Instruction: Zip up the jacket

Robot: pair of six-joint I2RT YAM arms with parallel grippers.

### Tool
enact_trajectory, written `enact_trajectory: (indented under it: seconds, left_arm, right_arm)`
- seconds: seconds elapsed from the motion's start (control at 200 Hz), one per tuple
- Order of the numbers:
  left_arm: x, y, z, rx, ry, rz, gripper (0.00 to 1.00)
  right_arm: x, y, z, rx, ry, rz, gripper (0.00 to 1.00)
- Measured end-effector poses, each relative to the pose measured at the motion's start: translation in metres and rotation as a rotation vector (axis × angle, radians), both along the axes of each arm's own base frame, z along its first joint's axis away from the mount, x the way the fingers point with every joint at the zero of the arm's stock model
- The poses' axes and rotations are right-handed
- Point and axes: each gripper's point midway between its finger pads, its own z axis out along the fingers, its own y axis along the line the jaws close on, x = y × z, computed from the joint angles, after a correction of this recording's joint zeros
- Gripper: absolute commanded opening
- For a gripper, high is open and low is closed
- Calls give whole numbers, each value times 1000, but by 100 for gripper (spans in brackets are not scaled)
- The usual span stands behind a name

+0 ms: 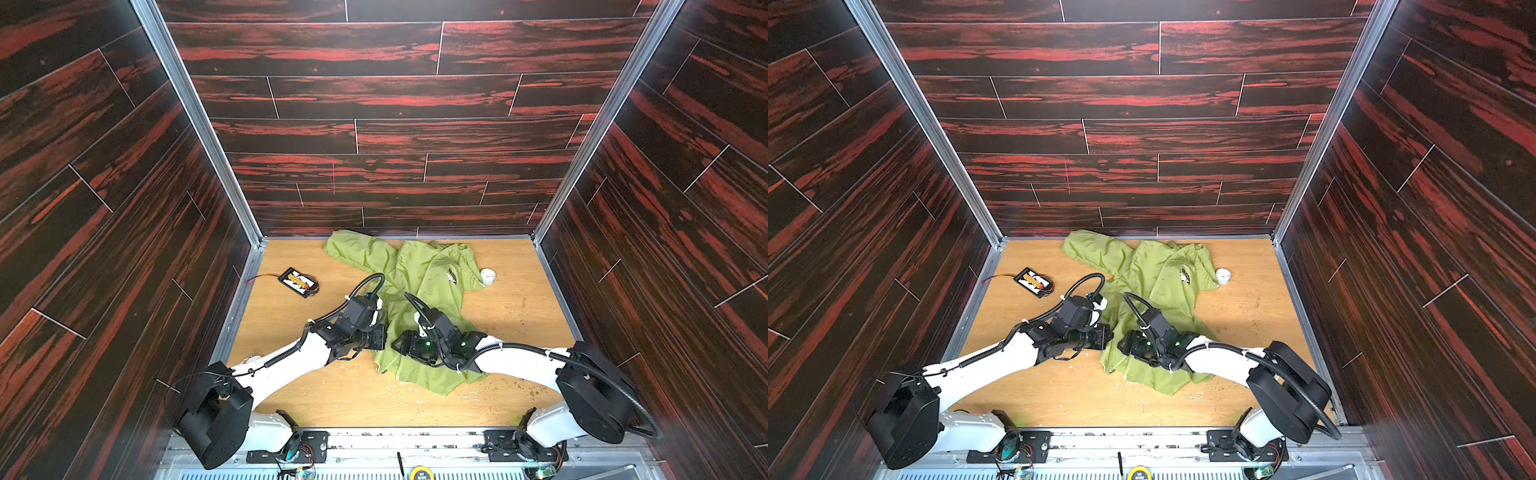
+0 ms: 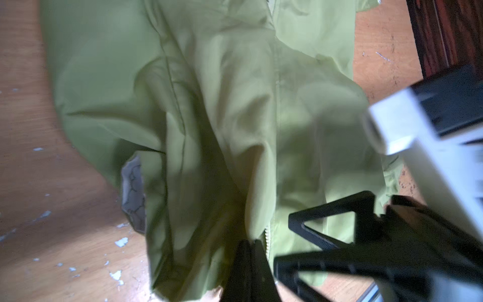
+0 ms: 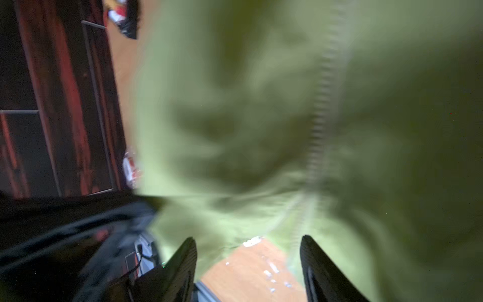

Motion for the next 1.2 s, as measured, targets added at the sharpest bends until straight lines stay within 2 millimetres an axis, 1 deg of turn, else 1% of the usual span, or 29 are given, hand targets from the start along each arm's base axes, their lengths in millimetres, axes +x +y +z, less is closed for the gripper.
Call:
enact_trajectory:
  seconds: [0.085,0.125,0.306,0.406,0.501,0.581,0.711,0.781,0.842,0.907,1.027,1.072,1.127,1.197]
  left_arm:
    - [4,5,3,-6,-4,16,0]
    - [5,7,5,-11,-7,24,0]
    - [10,23,13,-36,-20,64,0]
    - [12,30,16,-51,-22,81,0]
    - [13,34,17,-65,-16,91,0]
    - [14,35,18,-81,-6,92,0]
    - [12,30,21,-123,15,72,0]
    - [10,25,25,-146,27,58,0]
    - [10,20,31,-172,34,46,0]
    - [11,15,39,-203,42,33,0]
    - [10,5,51,-256,60,11,0]
    - [9,3,54,-272,72,4,0]
    - [8,0,55,-289,91,-2,0]
    - [7,-4,56,-312,112,-5,0]
  right_arm:
    - [0,-21,-22,-32,47,-52,66]
    - [1,-29,-29,-44,64,-75,66]
    - [20,-45,-29,-20,58,-141,66]
    - [29,-60,-29,-18,52,-183,67]
    - [33,-70,-29,-35,47,-204,67]
    - [33,-72,-28,-45,46,-200,67]
    - [30,-69,-27,-51,41,-177,67]
    - [27,-62,-21,-40,30,-158,66]
    - [24,-54,-10,-13,7,-134,61]
    - [21,-43,5,37,-24,-106,57]
    - [19,-19,35,145,-93,-63,56]
    - [17,-10,43,184,-114,-45,58]
    - [15,0,53,234,-127,-32,64]
    - [15,8,65,302,-150,-27,69]
